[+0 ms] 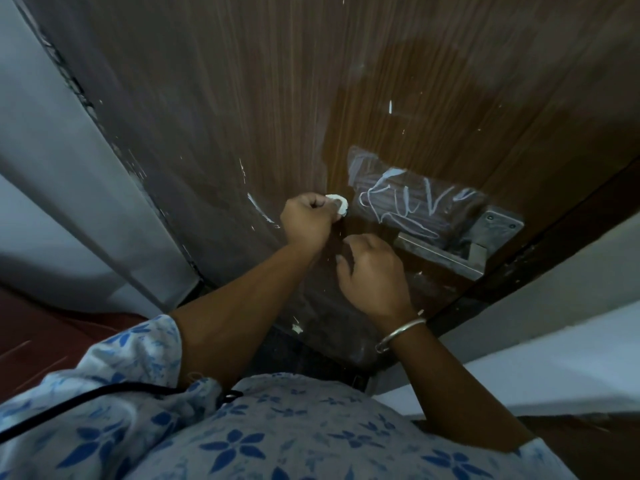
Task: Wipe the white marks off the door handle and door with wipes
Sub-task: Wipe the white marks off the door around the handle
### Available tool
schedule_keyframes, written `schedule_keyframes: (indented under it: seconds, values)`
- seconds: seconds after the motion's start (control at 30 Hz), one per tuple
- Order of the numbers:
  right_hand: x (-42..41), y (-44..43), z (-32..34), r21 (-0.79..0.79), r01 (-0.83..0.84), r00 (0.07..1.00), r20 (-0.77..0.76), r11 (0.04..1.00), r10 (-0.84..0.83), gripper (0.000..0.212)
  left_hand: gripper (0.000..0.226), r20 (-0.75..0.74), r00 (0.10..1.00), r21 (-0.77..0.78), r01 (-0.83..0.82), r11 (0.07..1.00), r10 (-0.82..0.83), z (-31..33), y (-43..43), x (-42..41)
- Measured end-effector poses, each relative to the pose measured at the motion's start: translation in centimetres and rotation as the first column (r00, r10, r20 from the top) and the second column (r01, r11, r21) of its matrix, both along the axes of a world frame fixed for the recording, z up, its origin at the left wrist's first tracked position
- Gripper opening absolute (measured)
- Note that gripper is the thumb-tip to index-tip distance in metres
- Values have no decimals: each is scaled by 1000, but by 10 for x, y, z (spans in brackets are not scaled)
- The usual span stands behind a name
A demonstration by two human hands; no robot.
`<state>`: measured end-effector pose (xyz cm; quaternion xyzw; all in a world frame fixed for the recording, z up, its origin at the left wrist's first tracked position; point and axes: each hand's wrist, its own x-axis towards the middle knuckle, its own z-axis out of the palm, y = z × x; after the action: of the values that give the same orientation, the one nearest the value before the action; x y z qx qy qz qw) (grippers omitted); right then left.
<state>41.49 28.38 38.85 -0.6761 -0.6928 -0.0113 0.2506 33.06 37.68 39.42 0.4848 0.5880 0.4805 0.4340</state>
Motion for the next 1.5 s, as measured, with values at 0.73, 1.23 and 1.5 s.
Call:
schedule_keyframes:
  seconds: [0.73,1.23,1.5]
  values:
    - [21,-4,-30,-251,285,483,-796,925,-365,15,19,80,992,-99,100,990,-93,-10,-24,39]
    - [-12,35,-1,-319,169,-592,-789,933,-162,21,21,34,945,-118,328,937,-327,7,-22,17]
    - [21,11,-9,-317,431,-629,-777,845,30,15,17,2,927,17,374,927,-374,13,-25,27]
